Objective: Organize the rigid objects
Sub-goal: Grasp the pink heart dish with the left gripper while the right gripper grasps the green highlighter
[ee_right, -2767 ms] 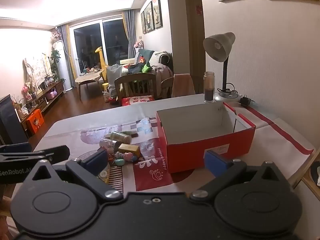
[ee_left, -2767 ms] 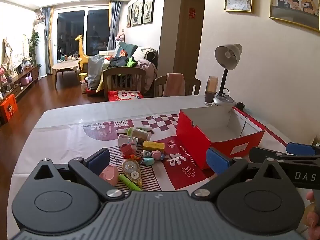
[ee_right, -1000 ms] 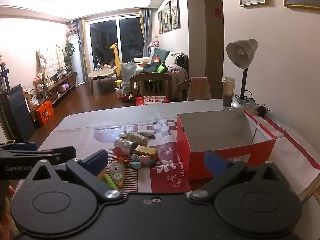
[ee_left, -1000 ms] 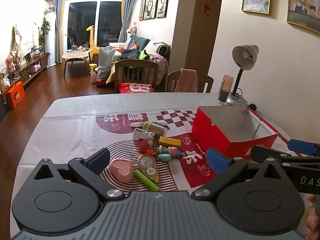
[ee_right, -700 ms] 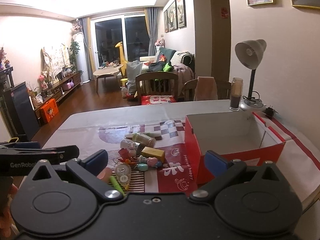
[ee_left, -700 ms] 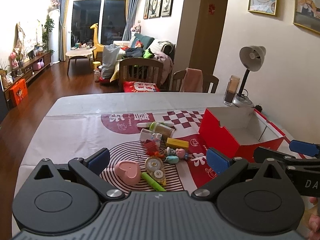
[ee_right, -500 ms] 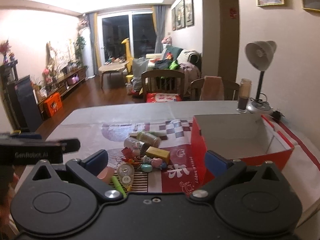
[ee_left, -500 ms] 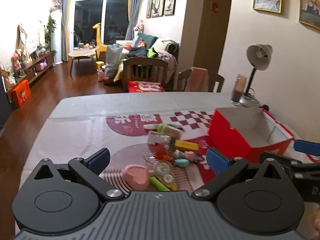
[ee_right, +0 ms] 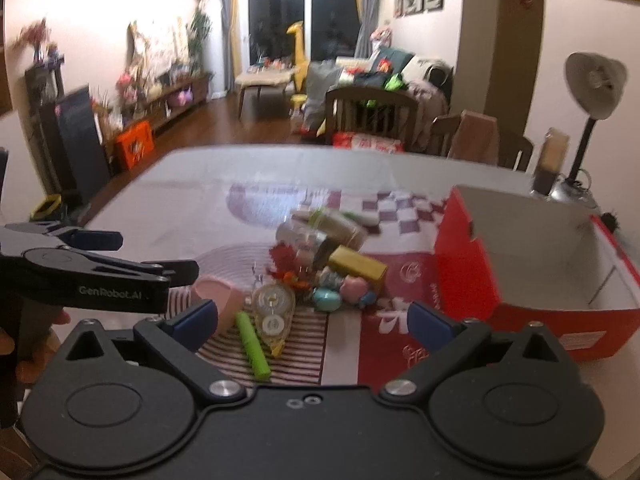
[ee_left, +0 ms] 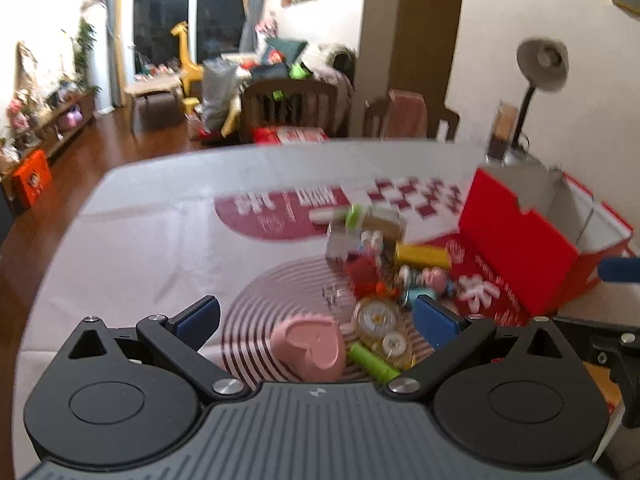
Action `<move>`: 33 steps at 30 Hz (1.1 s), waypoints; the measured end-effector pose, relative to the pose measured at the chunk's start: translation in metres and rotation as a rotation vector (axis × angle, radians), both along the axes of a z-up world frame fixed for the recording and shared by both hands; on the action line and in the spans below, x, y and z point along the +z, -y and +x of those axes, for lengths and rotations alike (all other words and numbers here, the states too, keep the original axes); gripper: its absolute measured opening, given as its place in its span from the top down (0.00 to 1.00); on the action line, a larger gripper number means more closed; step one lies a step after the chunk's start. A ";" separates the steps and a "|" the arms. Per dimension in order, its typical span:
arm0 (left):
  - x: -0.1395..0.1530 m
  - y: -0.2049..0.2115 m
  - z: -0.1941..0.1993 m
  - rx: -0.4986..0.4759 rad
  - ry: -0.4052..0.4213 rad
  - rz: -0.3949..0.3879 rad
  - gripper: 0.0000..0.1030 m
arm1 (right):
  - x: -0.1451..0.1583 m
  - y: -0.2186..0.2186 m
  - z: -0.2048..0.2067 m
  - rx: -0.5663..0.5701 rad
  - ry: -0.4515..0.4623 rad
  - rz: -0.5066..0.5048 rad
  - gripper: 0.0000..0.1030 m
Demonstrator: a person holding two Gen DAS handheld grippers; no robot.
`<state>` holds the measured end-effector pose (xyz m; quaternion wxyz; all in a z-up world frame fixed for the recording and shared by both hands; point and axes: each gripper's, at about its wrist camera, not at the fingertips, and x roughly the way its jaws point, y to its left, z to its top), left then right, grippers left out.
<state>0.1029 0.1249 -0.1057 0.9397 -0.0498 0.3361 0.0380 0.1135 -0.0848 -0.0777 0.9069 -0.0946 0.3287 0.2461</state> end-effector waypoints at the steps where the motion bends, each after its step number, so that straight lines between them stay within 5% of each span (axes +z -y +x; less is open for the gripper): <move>1: -0.008 -0.003 0.004 -0.005 -0.020 -0.011 0.00 | -0.005 -0.003 0.002 0.014 -0.014 -0.008 0.03; 11: -0.064 -0.019 0.044 -0.007 -0.130 -0.022 0.00 | -0.059 -0.031 0.022 0.117 -0.099 -0.124 0.15; 27: -0.093 -0.007 0.055 -0.110 -0.107 0.128 0.01 | -0.109 -0.060 0.044 0.201 -0.243 -0.182 0.50; 33: -0.094 -0.002 0.057 -0.147 -0.088 0.144 0.12 | -0.109 -0.064 0.043 0.205 -0.233 -0.171 0.57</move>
